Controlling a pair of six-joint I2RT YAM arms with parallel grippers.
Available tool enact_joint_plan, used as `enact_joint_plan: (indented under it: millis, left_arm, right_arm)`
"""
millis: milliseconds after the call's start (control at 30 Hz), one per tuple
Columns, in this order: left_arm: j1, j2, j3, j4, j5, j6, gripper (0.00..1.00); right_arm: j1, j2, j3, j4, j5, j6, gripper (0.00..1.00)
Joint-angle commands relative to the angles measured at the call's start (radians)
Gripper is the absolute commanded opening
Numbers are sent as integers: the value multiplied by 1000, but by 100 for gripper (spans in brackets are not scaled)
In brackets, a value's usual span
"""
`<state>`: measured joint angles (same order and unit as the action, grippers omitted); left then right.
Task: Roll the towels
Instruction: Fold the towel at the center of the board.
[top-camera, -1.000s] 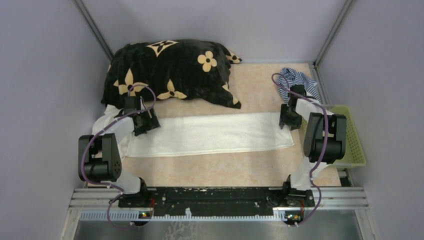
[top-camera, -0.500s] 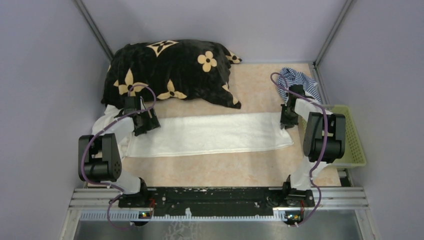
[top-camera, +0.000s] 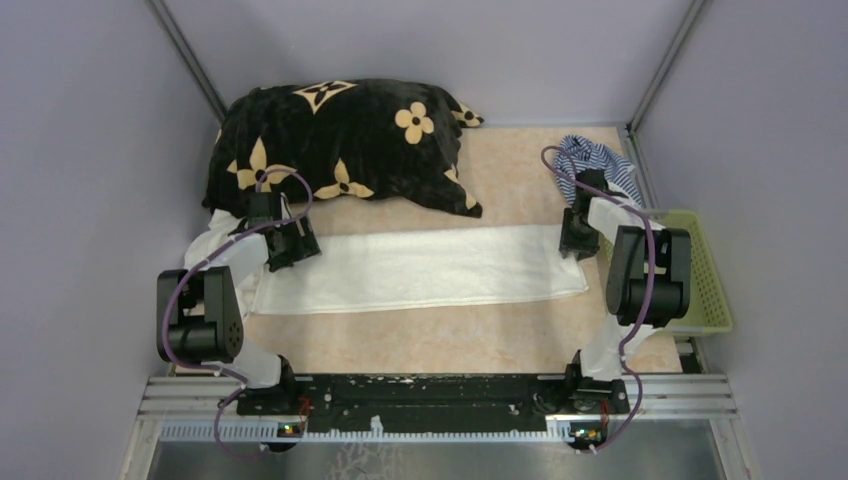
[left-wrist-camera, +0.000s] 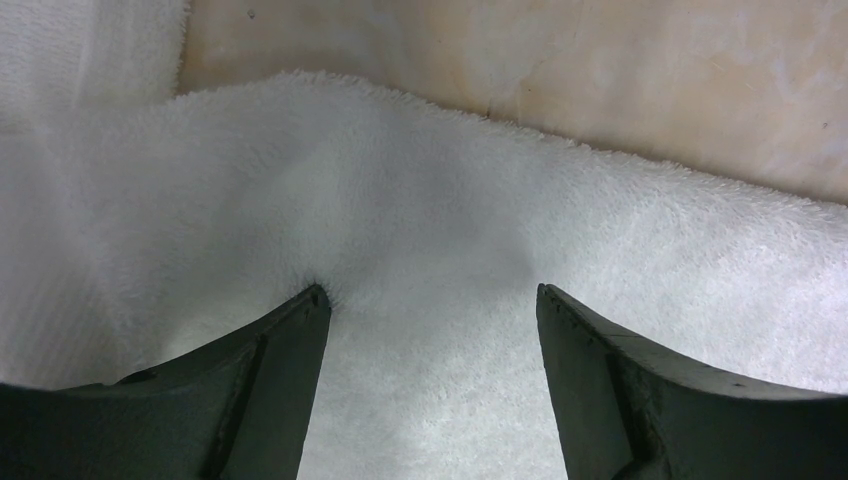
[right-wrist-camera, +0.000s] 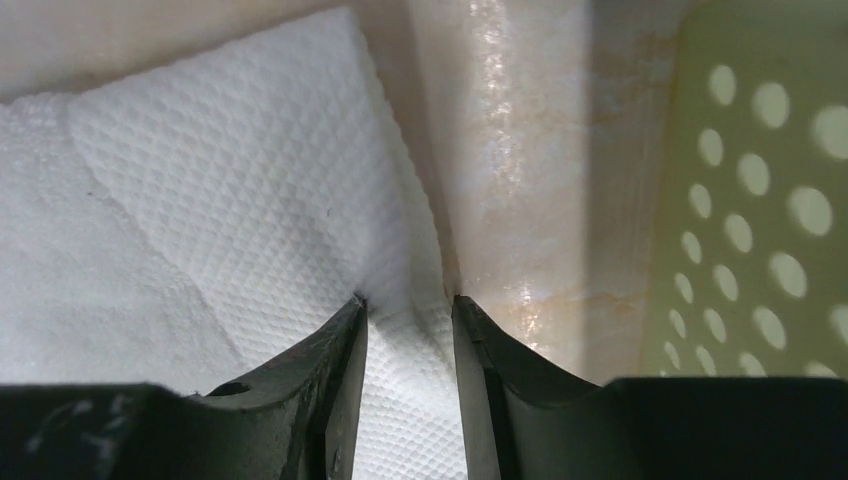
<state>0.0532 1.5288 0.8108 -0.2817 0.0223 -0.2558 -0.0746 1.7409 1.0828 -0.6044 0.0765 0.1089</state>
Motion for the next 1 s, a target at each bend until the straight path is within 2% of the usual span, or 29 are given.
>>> enact_joint_plan:
  millis: [0, 67, 167, 233, 433, 600, 800, 967]
  left_arm:
    - [9, 19, 14, -15, -31, 27, 82]
    - [10, 18, 15, -17, -32, 26, 82]
    - [8, 13, 13, -8, -16, 26, 82]
    - [8, 14, 11, -7, -10, 24, 82]
    - [9, 11, 9, -2, 0, 19, 83]
    - [7, 18, 11, 1, 15, 15, 83]
    - [7, 22, 12, 1, 23, 15, 83]
    - [8, 24, 13, 1, 25, 15, 83]
  right_arm:
    - [-6, -45, 9, -13, 204, 22, 38]
    - [-9, -46, 38, -50, 219, 7, 38]
    - [-1, -73, 59, -97, 110, -1, 38]
    - [-1, -115, 47, -128, 32, 10, 39]
    - [-27, -211, -36, -233, -38, 105, 43]
    - [-99, -333, -148, -203, -81, 252, 46]
    - [-105, -441, -268, -169, -25, 397, 46]
    - [-105, -467, -350, -92, -5, 486, 45]
